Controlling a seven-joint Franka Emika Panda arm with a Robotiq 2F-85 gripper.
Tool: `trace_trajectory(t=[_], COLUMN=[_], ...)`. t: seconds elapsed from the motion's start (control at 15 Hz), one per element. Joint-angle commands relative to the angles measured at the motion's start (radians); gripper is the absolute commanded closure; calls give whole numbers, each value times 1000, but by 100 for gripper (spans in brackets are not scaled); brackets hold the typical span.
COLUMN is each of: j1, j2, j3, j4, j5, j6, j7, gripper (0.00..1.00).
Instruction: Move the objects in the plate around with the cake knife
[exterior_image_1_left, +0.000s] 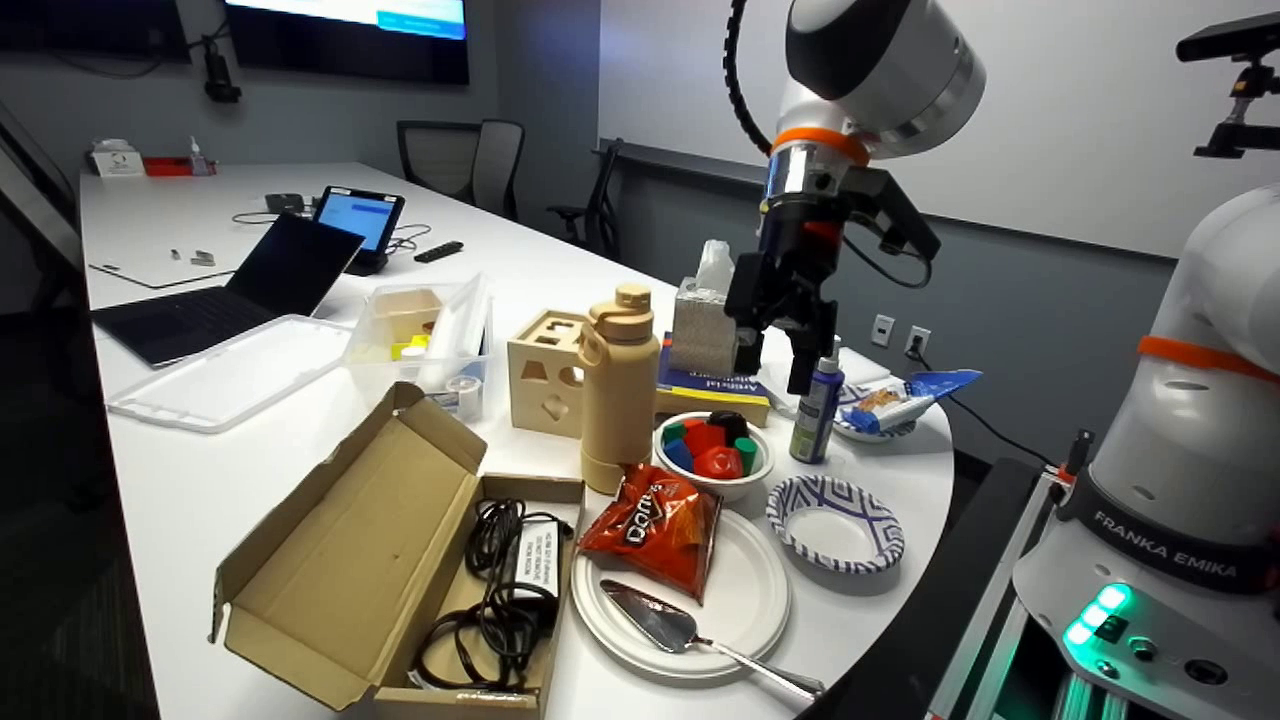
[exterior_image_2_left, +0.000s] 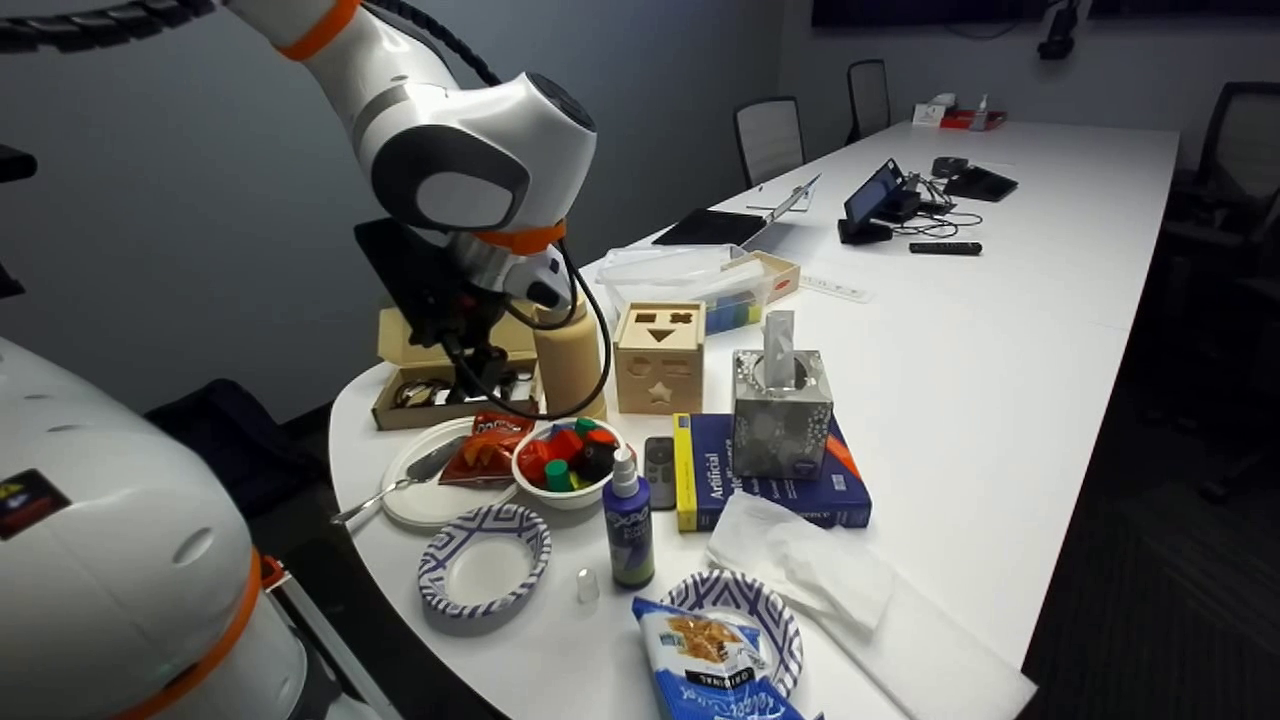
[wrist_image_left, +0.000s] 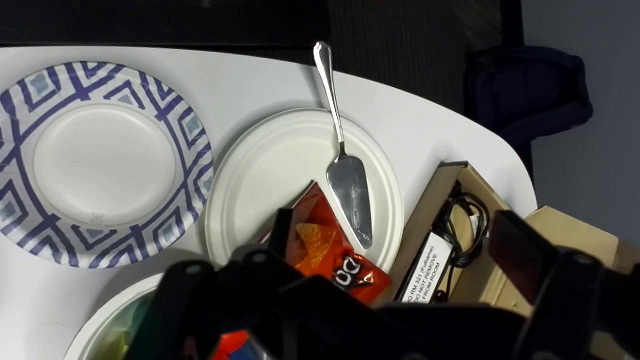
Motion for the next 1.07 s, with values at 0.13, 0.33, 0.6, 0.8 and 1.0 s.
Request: trace_trajectory(t=[0.13, 0.33, 0.6, 0.8, 1.0], j1=[20, 42, 70, 81, 84], j2=[49, 93, 153, 208, 283], j3=[16, 32, 70, 99, 124], j4=[0, 0, 0, 1, 1], j5=[35, 87, 182, 252, 310], j6=[25, 48, 95, 139, 186], j7=[-32, -58, -98, -122, -157], gripper=[0, 0, 0, 0, 0])
